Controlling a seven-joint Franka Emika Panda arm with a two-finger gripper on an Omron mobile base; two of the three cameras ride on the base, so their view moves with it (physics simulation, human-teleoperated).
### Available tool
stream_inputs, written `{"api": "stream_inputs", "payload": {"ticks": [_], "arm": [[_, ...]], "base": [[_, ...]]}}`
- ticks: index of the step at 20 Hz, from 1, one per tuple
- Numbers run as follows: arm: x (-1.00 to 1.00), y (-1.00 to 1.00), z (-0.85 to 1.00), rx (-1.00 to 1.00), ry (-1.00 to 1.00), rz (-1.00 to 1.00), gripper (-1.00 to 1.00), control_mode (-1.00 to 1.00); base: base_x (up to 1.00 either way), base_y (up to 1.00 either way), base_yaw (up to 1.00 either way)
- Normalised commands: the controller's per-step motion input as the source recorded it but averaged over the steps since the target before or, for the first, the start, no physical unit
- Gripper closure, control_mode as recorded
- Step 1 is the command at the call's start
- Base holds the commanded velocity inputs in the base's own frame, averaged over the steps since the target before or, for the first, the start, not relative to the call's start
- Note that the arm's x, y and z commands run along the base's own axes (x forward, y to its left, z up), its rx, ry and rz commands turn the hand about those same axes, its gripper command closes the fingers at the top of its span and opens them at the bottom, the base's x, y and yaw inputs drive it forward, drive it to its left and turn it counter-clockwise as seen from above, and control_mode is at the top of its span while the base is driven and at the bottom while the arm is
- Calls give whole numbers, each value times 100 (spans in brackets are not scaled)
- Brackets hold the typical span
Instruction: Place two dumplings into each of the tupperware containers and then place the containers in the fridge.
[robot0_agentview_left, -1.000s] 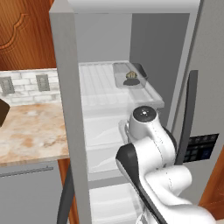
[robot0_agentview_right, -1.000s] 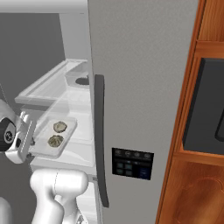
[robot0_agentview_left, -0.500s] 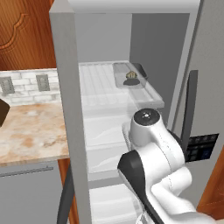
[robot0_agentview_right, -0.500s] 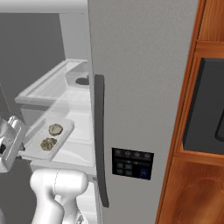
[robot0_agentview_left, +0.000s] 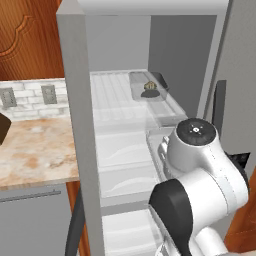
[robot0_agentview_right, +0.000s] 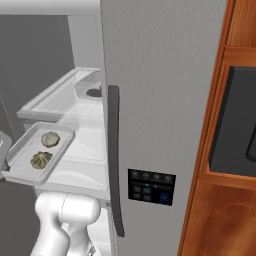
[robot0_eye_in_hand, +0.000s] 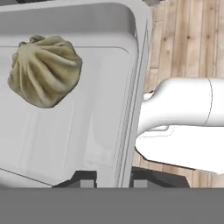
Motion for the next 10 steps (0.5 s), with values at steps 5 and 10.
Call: {"api": "stream_inputs", "payload": {"ticks": [5,10], "arm": [[6,-1,50,6,-4,2,100,-100],[22,0,33,4,-14,4,100,-100]], "base": [[0,0,0],[0,0,0]]}}
